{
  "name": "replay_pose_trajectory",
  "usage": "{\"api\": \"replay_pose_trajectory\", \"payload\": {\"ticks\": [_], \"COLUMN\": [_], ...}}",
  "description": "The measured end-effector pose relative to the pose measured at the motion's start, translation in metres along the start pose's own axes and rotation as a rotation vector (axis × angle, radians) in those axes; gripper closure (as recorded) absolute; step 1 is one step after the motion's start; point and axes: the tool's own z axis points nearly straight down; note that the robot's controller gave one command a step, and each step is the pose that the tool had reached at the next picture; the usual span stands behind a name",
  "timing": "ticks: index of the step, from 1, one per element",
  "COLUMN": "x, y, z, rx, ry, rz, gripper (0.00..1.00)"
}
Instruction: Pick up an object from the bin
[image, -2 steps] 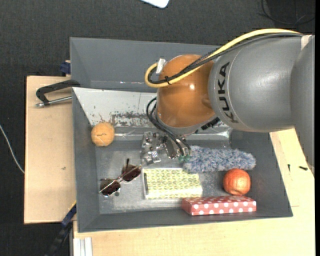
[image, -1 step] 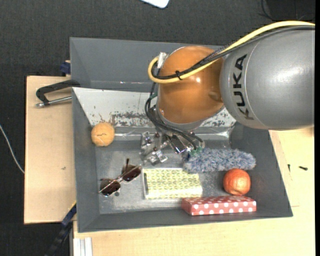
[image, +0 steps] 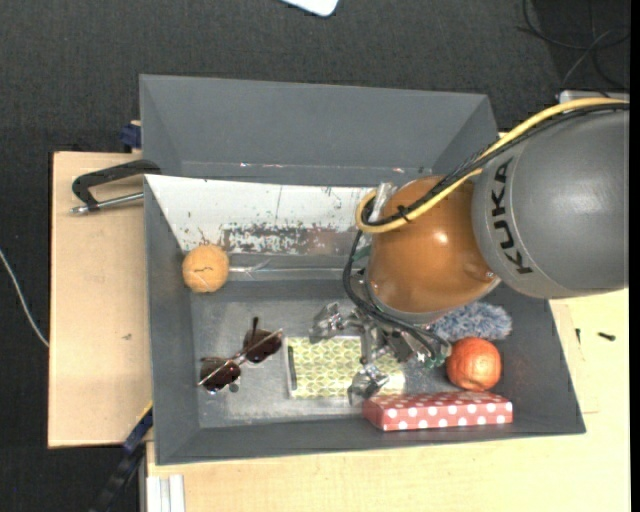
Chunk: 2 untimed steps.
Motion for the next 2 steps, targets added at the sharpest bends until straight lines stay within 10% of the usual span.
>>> {"api": "replay_pose_trajectory", "payload": {"ticks": [1,2], "x": [-0.002,-0.008], "y": [0.001,-0.001], "z": [-0.003,0.060], "rx": [0.001,0.001], "ry": [-0.006,0.003], "rz": [-0.004,-0.266], "gripper": [0.00,1.00]}}
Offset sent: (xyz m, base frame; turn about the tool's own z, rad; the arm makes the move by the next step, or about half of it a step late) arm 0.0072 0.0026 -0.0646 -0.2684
